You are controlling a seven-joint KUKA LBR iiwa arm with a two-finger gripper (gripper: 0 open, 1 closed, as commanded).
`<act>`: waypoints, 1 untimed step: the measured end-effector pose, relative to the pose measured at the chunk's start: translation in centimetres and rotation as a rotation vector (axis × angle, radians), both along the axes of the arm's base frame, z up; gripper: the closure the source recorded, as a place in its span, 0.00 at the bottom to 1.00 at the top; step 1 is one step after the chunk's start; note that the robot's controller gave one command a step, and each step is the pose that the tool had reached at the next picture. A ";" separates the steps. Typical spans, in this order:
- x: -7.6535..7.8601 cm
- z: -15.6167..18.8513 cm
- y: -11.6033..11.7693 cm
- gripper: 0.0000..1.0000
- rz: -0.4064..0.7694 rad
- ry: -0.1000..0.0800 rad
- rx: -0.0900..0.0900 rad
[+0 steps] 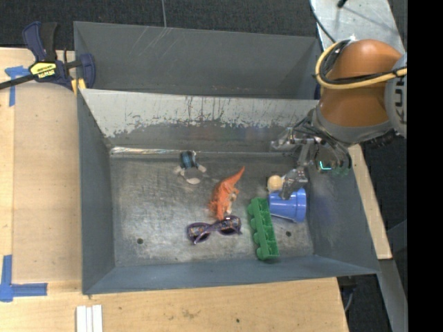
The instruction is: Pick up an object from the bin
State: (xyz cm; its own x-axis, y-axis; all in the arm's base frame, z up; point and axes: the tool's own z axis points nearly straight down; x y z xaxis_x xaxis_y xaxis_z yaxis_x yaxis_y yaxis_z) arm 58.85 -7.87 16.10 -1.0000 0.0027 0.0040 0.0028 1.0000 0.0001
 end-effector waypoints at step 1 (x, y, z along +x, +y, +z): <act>0.2 0.4 0.0 0.00 0.002 -0.008 -0.001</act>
Offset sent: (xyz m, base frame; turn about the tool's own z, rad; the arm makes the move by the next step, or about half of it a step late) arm -0.0182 -0.0440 -0.0910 0.1259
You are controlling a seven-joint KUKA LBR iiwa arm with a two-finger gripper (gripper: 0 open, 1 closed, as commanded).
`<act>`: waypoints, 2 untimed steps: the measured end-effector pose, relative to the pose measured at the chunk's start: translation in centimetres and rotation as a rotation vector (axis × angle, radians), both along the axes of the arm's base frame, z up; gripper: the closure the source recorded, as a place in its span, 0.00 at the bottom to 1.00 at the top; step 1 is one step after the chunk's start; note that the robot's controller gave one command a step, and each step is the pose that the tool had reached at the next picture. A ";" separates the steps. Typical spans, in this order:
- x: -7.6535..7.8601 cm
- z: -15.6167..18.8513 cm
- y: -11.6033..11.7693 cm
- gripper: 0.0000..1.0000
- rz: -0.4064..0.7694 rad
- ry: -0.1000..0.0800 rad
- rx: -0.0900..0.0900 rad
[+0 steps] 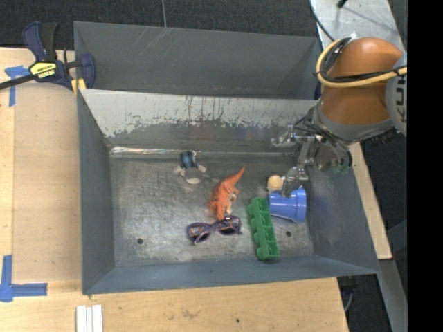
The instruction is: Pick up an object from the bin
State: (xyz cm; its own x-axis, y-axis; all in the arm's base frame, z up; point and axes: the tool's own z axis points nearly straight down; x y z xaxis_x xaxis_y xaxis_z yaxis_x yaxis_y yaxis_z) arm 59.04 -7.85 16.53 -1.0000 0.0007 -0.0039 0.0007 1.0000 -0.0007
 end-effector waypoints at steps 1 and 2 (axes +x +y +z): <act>-0.9 -5.6 -2.6 0.00 -0.087 -0.005 0.010; -0.2 -5.0 -2.2 0.00 -0.087 -0.028 0.007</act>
Offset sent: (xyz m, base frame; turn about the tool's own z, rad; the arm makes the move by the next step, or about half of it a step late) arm -0.0028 -0.0502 -0.0268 0.0745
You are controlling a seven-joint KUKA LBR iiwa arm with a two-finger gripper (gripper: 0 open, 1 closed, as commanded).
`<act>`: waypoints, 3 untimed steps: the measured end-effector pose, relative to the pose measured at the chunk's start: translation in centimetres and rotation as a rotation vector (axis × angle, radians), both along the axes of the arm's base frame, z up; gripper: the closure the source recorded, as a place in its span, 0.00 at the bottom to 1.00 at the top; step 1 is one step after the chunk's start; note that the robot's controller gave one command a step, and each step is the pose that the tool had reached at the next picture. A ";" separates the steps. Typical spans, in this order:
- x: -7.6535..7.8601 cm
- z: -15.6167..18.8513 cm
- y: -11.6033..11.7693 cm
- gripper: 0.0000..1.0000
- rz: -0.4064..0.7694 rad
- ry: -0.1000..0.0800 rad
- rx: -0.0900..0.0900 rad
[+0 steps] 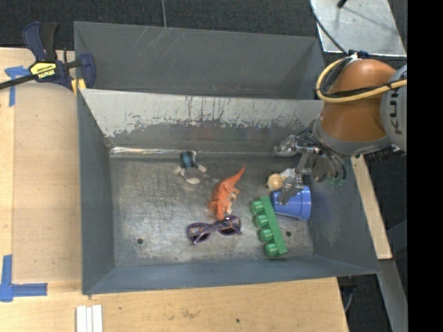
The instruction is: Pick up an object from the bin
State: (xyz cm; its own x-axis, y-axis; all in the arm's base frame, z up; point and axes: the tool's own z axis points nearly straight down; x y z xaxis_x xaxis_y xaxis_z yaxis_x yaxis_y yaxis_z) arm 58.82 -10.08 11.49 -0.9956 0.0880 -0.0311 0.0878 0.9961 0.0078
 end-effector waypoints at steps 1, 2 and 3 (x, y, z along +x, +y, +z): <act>-1.7 1.1 -1.9 0.00 -0.072 0.023 0.000; 0.7 -1.2 -1.1 0.00 -0.118 -0.008 0.012; -0.3 -2.6 -1.8 1.00 -0.116 0.013 -0.002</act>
Offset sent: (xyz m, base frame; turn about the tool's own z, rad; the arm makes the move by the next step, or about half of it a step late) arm 0.0008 -0.0178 -0.0449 0.1396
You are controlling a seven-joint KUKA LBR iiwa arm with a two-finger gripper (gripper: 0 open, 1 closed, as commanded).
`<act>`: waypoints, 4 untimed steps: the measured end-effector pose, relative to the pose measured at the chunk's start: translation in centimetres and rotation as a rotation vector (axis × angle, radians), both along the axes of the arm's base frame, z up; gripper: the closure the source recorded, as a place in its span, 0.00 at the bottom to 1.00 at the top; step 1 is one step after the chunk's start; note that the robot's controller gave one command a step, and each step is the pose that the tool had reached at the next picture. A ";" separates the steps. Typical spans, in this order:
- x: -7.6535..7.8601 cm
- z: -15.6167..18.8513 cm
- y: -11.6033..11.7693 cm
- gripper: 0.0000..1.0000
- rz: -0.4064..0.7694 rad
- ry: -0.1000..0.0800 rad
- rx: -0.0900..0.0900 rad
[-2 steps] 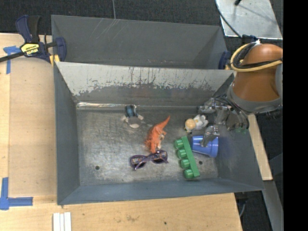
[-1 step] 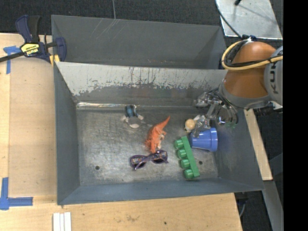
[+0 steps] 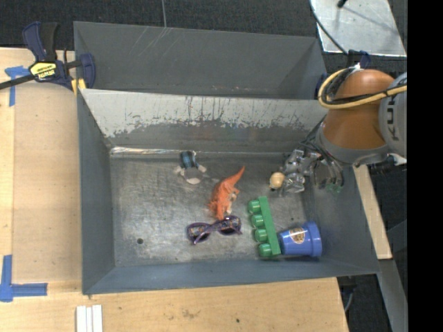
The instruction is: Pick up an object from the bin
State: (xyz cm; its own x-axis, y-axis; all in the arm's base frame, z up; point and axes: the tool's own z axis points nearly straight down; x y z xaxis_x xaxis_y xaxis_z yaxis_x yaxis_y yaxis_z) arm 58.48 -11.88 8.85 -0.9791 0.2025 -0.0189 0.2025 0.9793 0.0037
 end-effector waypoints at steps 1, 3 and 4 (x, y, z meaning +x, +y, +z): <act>0.0 0.0 0.0 1.00 0.000 0.000 0.000; -0.4 1.7 0.0 1.00 0.000 0.020 0.002; -0.3 3.5 -0.1 1.00 0.000 0.019 0.001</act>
Offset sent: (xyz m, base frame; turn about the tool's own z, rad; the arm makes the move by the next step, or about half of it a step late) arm 0.0000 -0.0001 0.0473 0.0000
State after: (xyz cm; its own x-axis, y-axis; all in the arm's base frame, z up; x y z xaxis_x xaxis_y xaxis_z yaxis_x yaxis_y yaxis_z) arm 58.15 -11.96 12.40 -0.9792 0.2030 -0.0005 0.2030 0.9792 0.0010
